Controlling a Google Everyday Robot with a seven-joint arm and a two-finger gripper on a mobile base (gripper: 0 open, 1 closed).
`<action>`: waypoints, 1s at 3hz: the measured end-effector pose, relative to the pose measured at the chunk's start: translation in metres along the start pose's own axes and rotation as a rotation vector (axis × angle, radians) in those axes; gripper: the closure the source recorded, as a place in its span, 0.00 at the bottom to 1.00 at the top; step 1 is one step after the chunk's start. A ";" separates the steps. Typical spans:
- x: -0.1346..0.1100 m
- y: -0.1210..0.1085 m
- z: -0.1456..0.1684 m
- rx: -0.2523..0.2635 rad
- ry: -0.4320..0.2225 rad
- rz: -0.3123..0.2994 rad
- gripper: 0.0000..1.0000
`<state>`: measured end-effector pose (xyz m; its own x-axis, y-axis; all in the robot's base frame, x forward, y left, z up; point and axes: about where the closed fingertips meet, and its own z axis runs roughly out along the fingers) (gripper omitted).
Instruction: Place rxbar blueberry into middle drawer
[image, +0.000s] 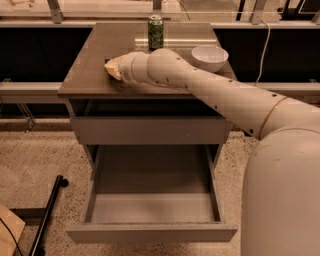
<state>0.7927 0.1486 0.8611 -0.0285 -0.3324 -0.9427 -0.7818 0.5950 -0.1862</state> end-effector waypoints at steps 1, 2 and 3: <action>-0.026 0.007 -0.034 0.060 0.010 -0.059 1.00; -0.048 0.022 -0.072 0.107 0.027 -0.099 1.00; -0.058 0.043 -0.118 0.098 0.056 -0.118 1.00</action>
Offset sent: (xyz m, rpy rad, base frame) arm -0.1158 -0.0409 0.0996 -0.1502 -0.1342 -0.1288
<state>0.6873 0.1075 0.9398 0.0226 -0.4428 -0.8963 -0.7176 0.6171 -0.3229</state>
